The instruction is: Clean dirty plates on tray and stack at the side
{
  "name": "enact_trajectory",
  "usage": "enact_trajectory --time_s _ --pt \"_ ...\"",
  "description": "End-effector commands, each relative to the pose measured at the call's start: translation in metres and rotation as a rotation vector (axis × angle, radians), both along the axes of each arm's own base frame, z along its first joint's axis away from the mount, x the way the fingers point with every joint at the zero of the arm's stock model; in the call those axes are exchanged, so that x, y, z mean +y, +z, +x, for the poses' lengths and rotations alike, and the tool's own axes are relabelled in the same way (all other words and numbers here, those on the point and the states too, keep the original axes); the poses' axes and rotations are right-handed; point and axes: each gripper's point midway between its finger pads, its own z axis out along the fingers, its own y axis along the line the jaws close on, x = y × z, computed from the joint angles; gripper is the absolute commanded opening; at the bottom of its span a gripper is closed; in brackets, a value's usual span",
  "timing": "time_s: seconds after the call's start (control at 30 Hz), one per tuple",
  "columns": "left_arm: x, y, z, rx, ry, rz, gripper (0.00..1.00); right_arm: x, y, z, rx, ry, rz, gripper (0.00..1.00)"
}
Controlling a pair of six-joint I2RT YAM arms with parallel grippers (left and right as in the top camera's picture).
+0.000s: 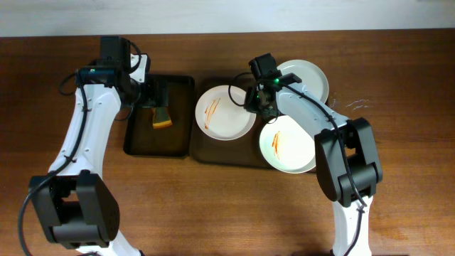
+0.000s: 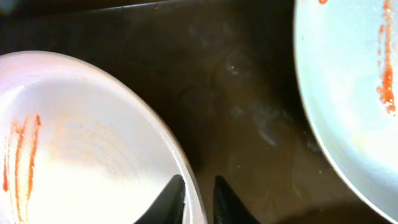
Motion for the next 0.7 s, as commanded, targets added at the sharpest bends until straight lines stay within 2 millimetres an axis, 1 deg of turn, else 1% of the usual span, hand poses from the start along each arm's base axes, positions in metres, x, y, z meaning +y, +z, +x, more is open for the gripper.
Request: enact_trajectory --time_s 0.0,0.03,0.1,0.13,0.17,0.2,0.27,0.3,0.33,0.37,0.43,0.47,0.53,0.57,0.63,0.67 --pt "-0.001 0.002 0.004 -0.005 0.01 -0.002 1.0 0.004 -0.009 -0.014 0.07 0.006 0.004 0.32" --pt "-0.001 0.001 0.004 -0.004 0.01 -0.002 1.0 0.006 -0.01 -0.021 0.1 0.013 0.014 0.32" --pt "-0.001 0.001 0.004 -0.005 0.01 -0.002 1.0 0.006 -0.017 -0.031 0.144 -0.01 0.03 0.3" --pt "-0.001 -0.002 0.004 0.003 0.01 -0.002 1.0 0.007 -0.021 -0.033 0.15 -0.019 0.042 0.27" --pt "-0.001 -0.006 0.004 0.01 0.01 -0.002 0.99 0.009 -0.021 -0.032 0.144 -0.016 0.043 0.25" --pt "-0.001 -0.015 0.005 0.031 0.01 -0.002 0.96 0.01 -0.021 -0.03 0.133 -0.014 0.048 0.18" --pt "-0.001 -0.038 0.008 0.076 0.011 -0.001 0.87 0.01 -0.023 -0.029 0.13 -0.015 0.045 0.1" --pt "-0.001 -0.053 0.016 0.08 0.01 -0.001 0.84 0.011 -0.026 -0.028 0.13 -0.014 0.045 0.04" --pt "-0.001 -0.066 0.027 0.067 0.01 -0.002 0.72 0.011 -0.027 -0.027 0.128 -0.014 0.046 0.04" --pt "-0.001 -0.072 0.032 0.062 0.01 -0.003 0.7 0.011 -0.027 -0.027 0.127 -0.014 0.047 0.04" --pt "-0.002 -0.078 0.038 0.051 0.007 -0.009 0.57 0.012 -0.027 -0.027 0.127 -0.013 0.05 0.04" --pt "-0.002 -0.083 0.04 0.051 0.007 -0.009 0.53 0.012 -0.027 -0.027 0.127 -0.013 0.05 0.04" --pt "-0.003 -0.097 0.039 0.079 0.007 -0.008 0.53 0.012 -0.026 -0.026 0.125 -0.013 0.051 0.04" --pt "-0.003 -0.11 0.037 0.106 0.007 -0.008 0.53 0.012 -0.027 -0.026 0.125 -0.013 0.051 0.04" --pt "-0.003 -0.128 0.035 0.141 0.006 -0.008 0.5 0.012 -0.026 -0.026 0.124 -0.013 0.052 0.04" --pt "-0.005 -0.133 0.034 0.153 0.003 -0.008 0.48 0.012 -0.026 -0.026 0.124 -0.013 0.052 0.04"
